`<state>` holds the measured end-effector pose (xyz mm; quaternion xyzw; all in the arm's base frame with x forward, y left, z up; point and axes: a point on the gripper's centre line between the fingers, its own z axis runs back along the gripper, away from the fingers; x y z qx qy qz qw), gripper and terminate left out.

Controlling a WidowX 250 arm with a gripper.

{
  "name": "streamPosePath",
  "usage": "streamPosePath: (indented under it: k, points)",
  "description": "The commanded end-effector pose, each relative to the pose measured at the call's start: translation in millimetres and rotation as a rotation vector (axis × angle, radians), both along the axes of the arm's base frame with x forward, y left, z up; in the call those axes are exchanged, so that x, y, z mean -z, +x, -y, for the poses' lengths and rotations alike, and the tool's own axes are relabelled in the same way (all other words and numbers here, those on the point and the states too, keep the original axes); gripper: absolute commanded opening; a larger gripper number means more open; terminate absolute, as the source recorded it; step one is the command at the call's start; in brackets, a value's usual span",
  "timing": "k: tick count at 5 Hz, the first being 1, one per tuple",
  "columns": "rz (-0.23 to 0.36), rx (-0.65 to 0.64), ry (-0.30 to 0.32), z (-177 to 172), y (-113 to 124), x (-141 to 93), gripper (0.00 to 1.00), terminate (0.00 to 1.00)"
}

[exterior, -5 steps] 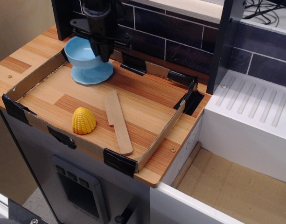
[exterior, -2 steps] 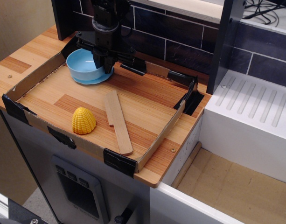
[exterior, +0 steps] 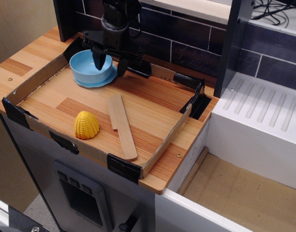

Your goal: Put bowl on plate

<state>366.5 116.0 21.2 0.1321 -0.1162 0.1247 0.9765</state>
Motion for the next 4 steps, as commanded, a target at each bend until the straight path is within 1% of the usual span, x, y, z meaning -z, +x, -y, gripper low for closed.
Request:
streamPosePath:
  k: [1,2,3,4]
  points:
    - [0.119,0.024,-0.017,19.8,1.2,-63.6,1.0,0.0]
    - [0.13,0.007,-0.029,25.1,-2.7,-78.7,1.0,0.0]
    - [0.13,0.007,-0.029,25.1,-2.7,-78.7,1.0,0.0]
    - [0.13,0.007,-0.029,25.1,-2.7,-78.7,1.0,1.0]
